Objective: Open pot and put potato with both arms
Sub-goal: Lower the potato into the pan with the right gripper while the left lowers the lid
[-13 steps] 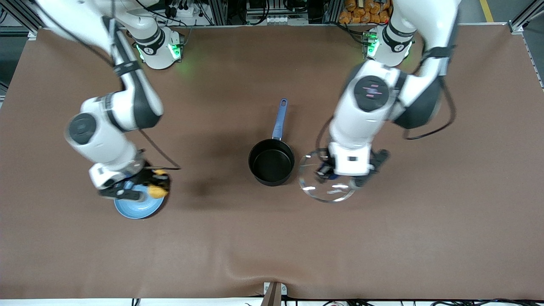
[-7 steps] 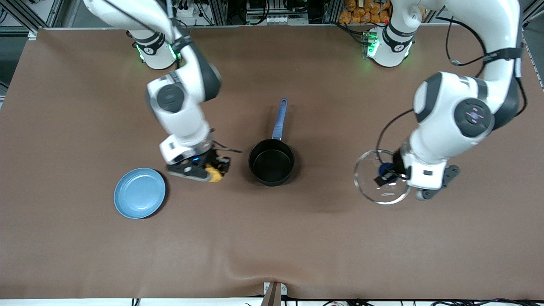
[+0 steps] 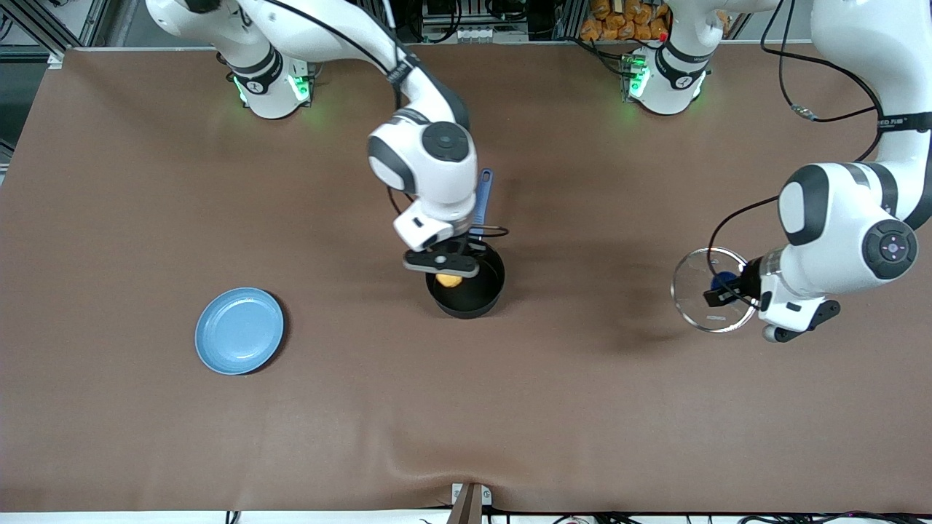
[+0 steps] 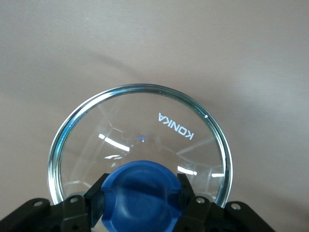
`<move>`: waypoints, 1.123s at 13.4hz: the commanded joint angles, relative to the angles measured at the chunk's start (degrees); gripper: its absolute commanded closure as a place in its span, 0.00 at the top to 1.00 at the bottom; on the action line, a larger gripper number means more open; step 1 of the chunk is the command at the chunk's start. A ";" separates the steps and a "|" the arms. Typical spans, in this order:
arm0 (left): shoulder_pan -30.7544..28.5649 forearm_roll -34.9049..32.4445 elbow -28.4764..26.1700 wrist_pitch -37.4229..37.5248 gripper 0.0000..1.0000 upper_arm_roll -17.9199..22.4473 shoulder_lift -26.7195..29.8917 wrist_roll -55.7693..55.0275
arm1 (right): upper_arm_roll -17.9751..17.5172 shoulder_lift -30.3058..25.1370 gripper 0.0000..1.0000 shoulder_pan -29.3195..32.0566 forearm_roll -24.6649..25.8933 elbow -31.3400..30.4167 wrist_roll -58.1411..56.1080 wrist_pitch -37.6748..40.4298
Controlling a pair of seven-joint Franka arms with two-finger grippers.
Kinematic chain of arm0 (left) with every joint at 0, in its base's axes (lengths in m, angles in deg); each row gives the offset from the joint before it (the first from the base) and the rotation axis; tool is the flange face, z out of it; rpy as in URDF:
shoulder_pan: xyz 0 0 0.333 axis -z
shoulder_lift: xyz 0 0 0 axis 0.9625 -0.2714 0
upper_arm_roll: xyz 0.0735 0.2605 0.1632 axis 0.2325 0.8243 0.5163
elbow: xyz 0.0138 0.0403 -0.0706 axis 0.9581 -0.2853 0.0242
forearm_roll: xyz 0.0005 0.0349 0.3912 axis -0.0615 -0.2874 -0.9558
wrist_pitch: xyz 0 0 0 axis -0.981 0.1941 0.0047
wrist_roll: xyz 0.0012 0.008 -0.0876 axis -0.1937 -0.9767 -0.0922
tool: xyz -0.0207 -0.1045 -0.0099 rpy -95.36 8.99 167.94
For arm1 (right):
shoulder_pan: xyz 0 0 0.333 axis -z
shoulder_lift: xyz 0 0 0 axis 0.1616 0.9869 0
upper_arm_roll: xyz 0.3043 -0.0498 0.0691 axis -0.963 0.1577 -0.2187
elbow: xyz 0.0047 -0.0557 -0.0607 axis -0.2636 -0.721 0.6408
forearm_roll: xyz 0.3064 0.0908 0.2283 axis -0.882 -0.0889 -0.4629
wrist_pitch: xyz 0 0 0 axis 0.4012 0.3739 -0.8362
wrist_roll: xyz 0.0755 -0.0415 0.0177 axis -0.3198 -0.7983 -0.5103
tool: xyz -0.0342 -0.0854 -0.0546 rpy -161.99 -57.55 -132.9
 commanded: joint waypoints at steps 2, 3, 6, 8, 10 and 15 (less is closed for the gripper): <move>-4.99 1.10 -7.79 -8.43 0.00 -0.60 1.36 10.90 | 0.52 5.84 0.12 -1.04 2.42 3.88 1.44 -4.28; -5.09 1.10 -9.02 -10.18 0.00 -0.60 1.18 11.35 | 0.61 7.16 0.12 -1.91 2.50 3.97 1.53 -5.60; -5.09 1.10 -14.12 -18.43 0.00 -1.74 1.18 11.44 | 0.70 8.23 0.12 -2.01 2.50 3.97 1.53 -6.93; -5.09 1.10 -16.58 -22.92 0.00 -3.58 1.18 11.53 | 0.70 9.10 0.12 -1.83 2.50 3.97 1.53 -7.54; -4.83 1.10 -18.78 -26.79 0.00 -4.03 1.09 11.71 | 0.70 9.90 0.13 -1.40 2.42 3.97 1.53 -8.77; -4.91 0.93 -20.99 -31.91 0.00 -5.08 -0.14 16.09 | 0.96 12.27 0.15 -0.87 2.42 3.97 1.53 -11.76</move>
